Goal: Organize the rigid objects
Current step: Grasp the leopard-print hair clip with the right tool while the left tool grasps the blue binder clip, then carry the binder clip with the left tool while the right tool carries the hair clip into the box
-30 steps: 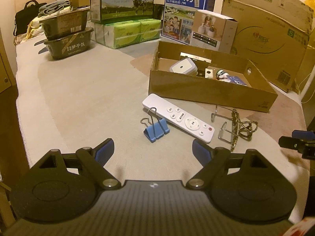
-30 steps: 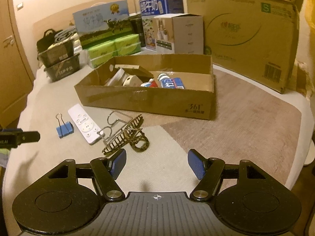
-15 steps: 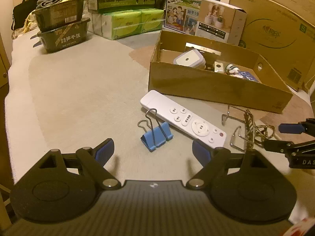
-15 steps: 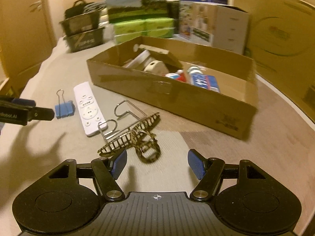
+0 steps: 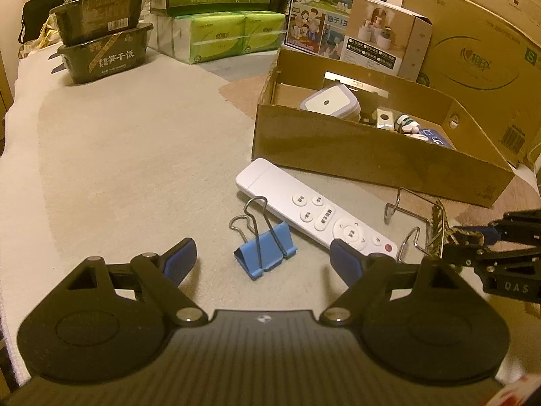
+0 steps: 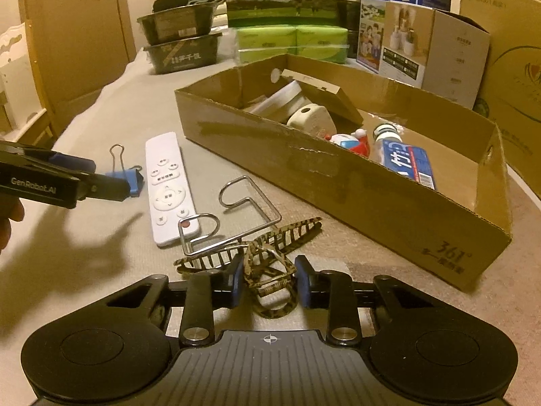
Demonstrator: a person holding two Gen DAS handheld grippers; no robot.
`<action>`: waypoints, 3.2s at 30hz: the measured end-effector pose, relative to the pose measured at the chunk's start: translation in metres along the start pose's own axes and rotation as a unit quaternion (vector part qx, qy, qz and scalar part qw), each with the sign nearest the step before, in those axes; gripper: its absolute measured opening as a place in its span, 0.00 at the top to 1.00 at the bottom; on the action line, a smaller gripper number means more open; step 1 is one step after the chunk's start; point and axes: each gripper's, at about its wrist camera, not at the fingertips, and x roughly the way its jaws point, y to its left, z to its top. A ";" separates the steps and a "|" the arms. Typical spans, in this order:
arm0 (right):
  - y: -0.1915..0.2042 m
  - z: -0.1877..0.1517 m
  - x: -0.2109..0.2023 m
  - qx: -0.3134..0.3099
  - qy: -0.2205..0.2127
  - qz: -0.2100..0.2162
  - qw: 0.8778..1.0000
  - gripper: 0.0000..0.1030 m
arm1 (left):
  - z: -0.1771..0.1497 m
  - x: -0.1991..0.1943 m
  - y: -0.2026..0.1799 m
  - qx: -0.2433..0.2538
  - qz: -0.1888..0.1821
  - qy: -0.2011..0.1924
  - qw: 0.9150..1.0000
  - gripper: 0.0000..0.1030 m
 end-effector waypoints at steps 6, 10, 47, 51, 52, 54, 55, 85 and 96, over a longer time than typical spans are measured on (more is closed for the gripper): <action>0.009 -0.008 -0.013 0.040 0.000 -0.030 0.999 0.70 | -0.004 0.000 0.000 -0.008 0.003 0.002 1.000 0.20; 0.007 -0.020 -0.025 0.087 0.000 -0.057 0.995 0.70 | -0.006 0.003 -0.002 -0.014 0.009 0.001 1.000 0.26; 0.019 -0.023 -0.038 0.111 -0.008 -0.083 0.990 0.70 | -0.014 -0.006 0.017 0.015 0.038 -0.016 0.999 0.66; 0.023 -0.023 -0.047 0.113 -0.017 -0.086 0.990 0.70 | -0.019 -0.022 0.013 0.018 0.034 -0.017 0.999 0.66; 0.024 -0.023 -0.050 0.115 -0.019 -0.086 0.989 0.70 | -0.019 -0.027 0.012 0.019 0.033 -0.018 0.999 0.66; 0.025 -0.023 -0.056 0.117 -0.024 -0.088 0.989 0.70 | -0.020 -0.035 0.009 0.022 0.028 -0.019 0.999 0.66; 0.026 -0.023 -0.059 0.118 -0.026 -0.088 0.989 0.70 | -0.020 -0.038 0.008 0.023 0.025 -0.020 0.999 0.66; 0.022 -0.035 -0.113 0.157 -0.052 -0.126 0.978 0.70 | -0.001 -0.073 -0.041 0.062 -0.034 -0.039 0.997 0.66; 0.000 -0.018 -0.117 0.148 -0.065 -0.139 0.977 0.70 | 0.036 -0.060 -0.057 0.088 -0.052 -0.056 0.993 0.66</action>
